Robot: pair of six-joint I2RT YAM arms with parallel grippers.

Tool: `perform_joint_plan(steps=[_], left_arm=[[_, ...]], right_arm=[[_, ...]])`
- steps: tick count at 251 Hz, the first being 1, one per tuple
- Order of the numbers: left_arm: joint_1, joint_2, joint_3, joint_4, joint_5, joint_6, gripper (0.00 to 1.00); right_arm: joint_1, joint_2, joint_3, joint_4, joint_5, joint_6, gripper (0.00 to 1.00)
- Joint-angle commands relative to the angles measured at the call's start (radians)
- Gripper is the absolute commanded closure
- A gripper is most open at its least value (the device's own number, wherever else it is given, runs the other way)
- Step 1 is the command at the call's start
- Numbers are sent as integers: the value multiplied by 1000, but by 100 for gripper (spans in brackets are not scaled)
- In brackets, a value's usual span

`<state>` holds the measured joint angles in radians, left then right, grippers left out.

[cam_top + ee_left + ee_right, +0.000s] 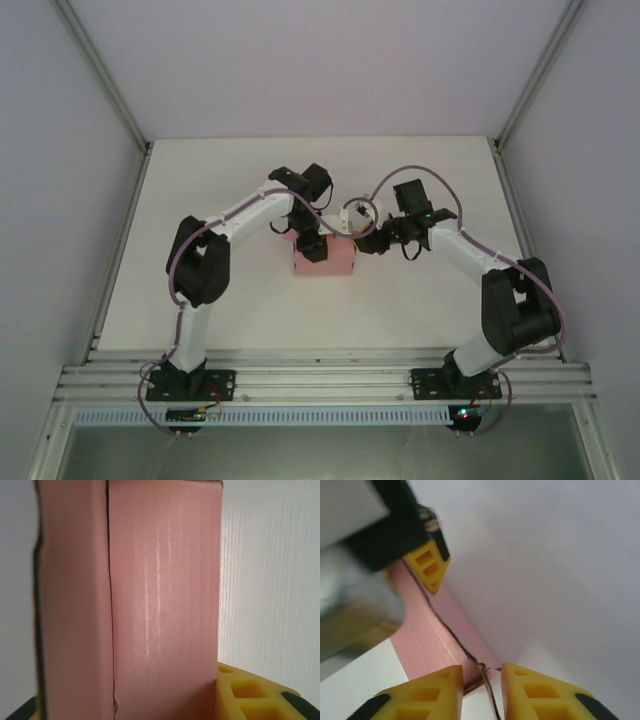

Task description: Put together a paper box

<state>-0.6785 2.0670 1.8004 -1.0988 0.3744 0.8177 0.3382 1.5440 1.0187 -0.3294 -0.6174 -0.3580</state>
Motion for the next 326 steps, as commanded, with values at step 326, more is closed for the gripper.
perform_joint_plan(steps=[326], left_arm=[[-42, -82, -138, 279, -63, -260, 67]], right_arm=[[283, -225, -411, 468, 458, 666, 100]])
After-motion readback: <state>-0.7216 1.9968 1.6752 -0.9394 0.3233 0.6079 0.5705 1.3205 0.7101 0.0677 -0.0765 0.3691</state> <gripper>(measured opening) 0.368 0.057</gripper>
